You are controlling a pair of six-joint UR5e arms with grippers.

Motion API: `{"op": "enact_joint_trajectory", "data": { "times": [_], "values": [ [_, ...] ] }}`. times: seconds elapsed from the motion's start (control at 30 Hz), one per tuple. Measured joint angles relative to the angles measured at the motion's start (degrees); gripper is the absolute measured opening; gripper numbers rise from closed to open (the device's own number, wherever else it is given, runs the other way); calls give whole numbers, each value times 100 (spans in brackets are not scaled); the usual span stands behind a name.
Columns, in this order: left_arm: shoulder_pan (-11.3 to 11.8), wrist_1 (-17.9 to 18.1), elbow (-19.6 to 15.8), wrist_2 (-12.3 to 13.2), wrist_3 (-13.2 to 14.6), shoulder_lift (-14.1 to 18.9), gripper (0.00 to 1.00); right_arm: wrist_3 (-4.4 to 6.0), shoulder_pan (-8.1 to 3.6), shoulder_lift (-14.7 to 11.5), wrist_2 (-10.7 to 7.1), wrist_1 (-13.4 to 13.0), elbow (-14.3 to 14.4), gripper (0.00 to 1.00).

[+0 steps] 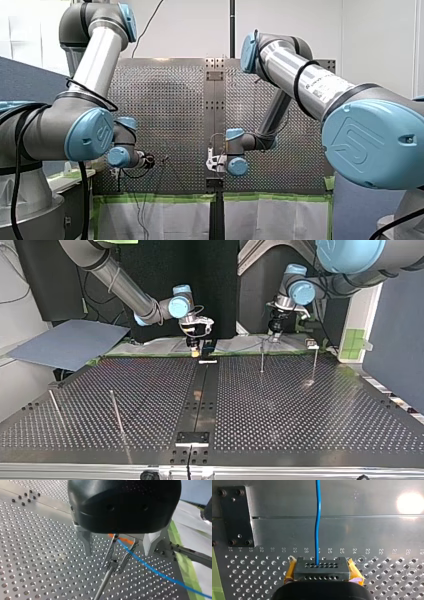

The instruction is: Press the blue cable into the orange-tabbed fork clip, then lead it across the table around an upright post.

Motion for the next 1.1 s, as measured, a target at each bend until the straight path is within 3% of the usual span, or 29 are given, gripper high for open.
{"op": "enact_joint_trajectory", "data": {
  "times": [1.1],
  "values": [
    [-129,27,-36,42,21,2,100,0,1,25,-5,9,0,0]
  ]
}}
